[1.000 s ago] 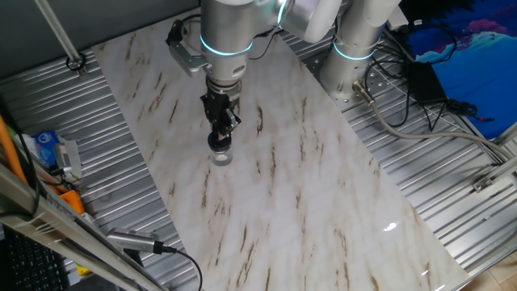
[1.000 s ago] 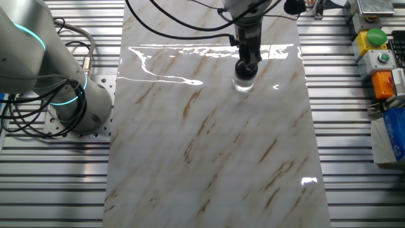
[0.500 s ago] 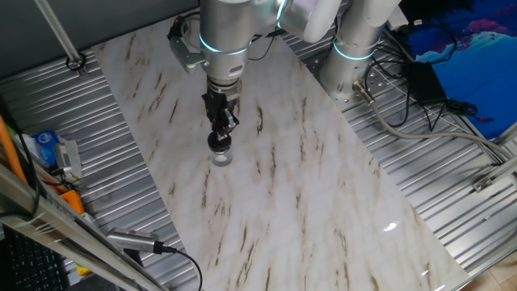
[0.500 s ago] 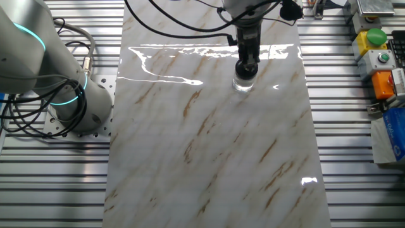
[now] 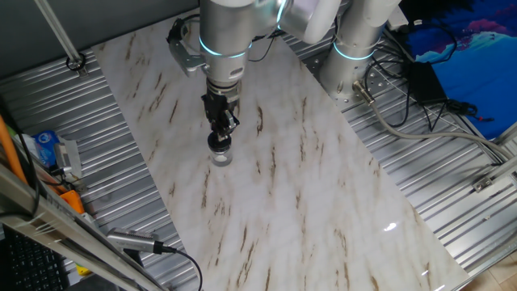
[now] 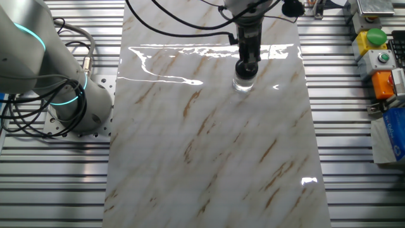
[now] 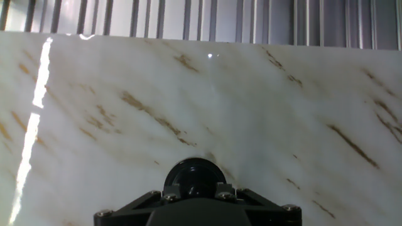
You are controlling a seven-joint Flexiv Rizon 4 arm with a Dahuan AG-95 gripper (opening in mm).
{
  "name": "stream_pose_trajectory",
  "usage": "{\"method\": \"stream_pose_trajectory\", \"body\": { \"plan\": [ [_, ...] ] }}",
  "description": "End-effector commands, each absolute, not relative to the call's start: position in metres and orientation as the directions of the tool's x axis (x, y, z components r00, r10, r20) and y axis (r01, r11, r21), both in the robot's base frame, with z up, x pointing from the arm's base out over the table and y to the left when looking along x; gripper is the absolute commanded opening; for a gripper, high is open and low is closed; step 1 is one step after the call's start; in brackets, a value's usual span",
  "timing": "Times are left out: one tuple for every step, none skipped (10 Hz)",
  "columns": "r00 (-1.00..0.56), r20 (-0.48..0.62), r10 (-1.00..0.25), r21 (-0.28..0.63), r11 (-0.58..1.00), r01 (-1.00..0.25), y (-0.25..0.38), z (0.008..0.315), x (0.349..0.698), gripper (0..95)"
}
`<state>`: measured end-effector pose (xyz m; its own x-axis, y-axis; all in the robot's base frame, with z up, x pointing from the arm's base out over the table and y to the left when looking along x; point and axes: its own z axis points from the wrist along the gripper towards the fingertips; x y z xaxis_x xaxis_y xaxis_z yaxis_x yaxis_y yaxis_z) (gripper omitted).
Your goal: Screw the lid onto the jar
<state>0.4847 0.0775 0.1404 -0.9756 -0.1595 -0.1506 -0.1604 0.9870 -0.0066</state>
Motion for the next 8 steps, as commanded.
{"method": "stream_pose_trajectory", "body": {
  "plan": [
    [-0.889,-0.143,-0.436,-0.058,0.900,-0.432,0.0775,0.1416,0.4842,57.0],
    [-0.878,-0.141,-0.458,-0.062,0.889,-0.453,0.0776,0.1418,0.4842,57.0],
    [-0.763,-0.110,-0.637,-0.105,0.771,-0.628,0.0777,0.1425,0.4840,57.0],
    [-0.714,-0.099,-0.694,-0.115,0.720,-0.684,0.0777,0.1425,0.4839,57.0],
    [-0.649,-0.091,-0.756,-0.118,0.655,-0.746,0.0774,0.1429,0.4833,57.0],
    [-0.557,-0.084,-0.826,-0.117,0.563,-0.818,0.0774,0.1430,0.4832,38.0],
    [-0.495,-0.076,-0.866,-0.112,0.501,-0.858,0.0774,0.1429,0.4831,38.0],
    [-0.424,-0.065,-0.903,-0.086,0.429,-0.899,0.0775,0.1429,0.4830,38.0]
  ]
}}
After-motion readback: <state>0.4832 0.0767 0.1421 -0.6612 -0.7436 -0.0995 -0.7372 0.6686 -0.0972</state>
